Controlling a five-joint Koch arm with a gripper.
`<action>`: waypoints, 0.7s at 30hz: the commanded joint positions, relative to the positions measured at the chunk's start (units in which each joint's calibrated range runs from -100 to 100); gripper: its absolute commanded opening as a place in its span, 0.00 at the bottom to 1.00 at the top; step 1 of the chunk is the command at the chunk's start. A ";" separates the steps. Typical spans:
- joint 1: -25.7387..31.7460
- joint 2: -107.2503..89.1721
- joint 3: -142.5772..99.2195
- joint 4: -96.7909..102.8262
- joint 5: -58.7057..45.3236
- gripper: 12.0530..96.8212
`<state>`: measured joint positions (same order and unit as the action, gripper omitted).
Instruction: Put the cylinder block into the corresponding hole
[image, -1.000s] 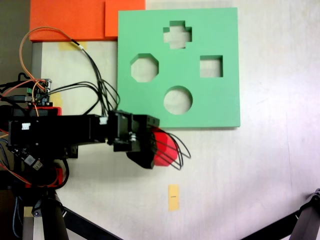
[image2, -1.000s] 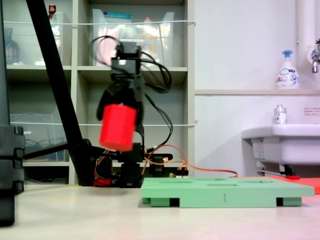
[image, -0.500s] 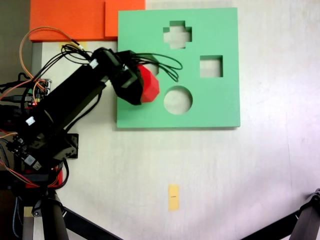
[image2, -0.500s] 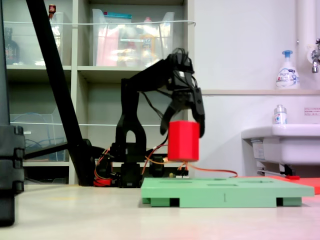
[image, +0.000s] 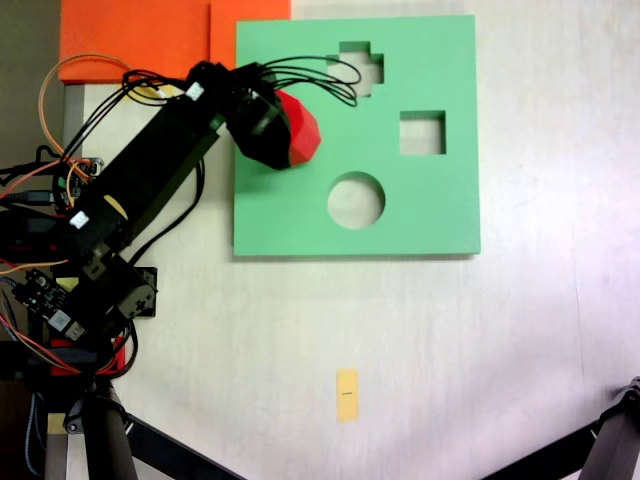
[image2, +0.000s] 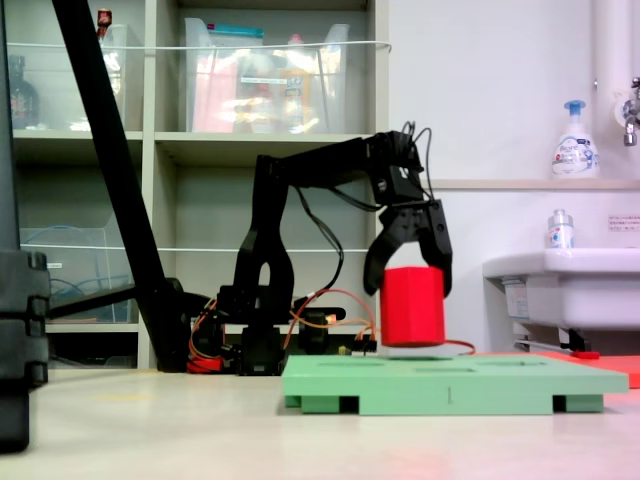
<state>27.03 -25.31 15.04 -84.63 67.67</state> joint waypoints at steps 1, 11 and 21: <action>0.88 -0.25 3.10 4.08 0.54 0.31; 1.76 2.26 3.00 4.27 4.69 0.32; 1.76 5.48 3.00 4.27 4.84 0.32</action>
<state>28.45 -19.84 15.24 -83.36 72.11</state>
